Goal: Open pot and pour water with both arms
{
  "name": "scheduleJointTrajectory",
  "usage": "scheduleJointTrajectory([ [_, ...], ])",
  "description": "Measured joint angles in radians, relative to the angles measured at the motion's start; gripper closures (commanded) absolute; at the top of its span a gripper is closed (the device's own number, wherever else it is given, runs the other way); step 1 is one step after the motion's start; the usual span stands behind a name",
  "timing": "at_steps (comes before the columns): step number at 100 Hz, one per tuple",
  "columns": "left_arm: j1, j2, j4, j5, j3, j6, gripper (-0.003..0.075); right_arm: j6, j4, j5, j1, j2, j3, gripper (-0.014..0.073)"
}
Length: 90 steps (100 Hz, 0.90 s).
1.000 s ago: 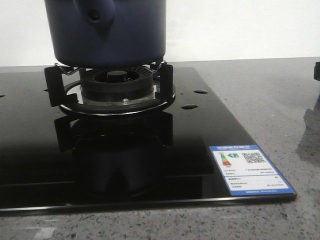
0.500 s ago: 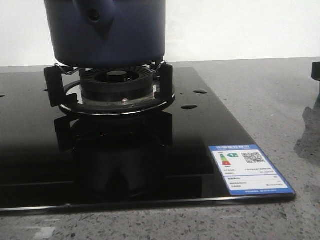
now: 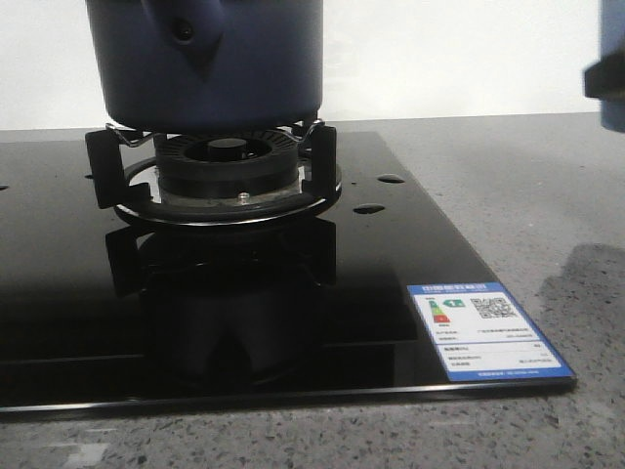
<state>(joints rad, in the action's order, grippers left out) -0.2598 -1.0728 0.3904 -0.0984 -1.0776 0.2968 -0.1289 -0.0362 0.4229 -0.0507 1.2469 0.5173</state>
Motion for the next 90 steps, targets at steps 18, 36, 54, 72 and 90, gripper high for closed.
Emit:
scheduleJointTrajectory([
  [18,0.0,0.0,0.0,0.0,0.0,0.0,0.0388,0.0,-0.072,-0.269,-0.095,-0.029,0.172,0.03],
  [36,0.0,0.0,0.0,0.0,0.0,0.0,0.0388,0.0,-0.124,-0.442,-0.186,-0.027,0.327,0.03],
  [54,0.0,0.0,0.0,0.0,0.0,0.0,0.0388,0.0,-0.206,-0.562,-0.28,0.015,0.469,0.03],
  [72,0.0,0.0,0.0,0.0,0.0,0.0,0.0388,0.0,-0.308,-0.692,-0.36,0.092,0.601,0.03],
  [90,0.0,0.0,0.0,0.0,0.0,0.0,0.0388,0.0,-0.427,-0.806,-0.428,0.171,0.735,0.03],
])
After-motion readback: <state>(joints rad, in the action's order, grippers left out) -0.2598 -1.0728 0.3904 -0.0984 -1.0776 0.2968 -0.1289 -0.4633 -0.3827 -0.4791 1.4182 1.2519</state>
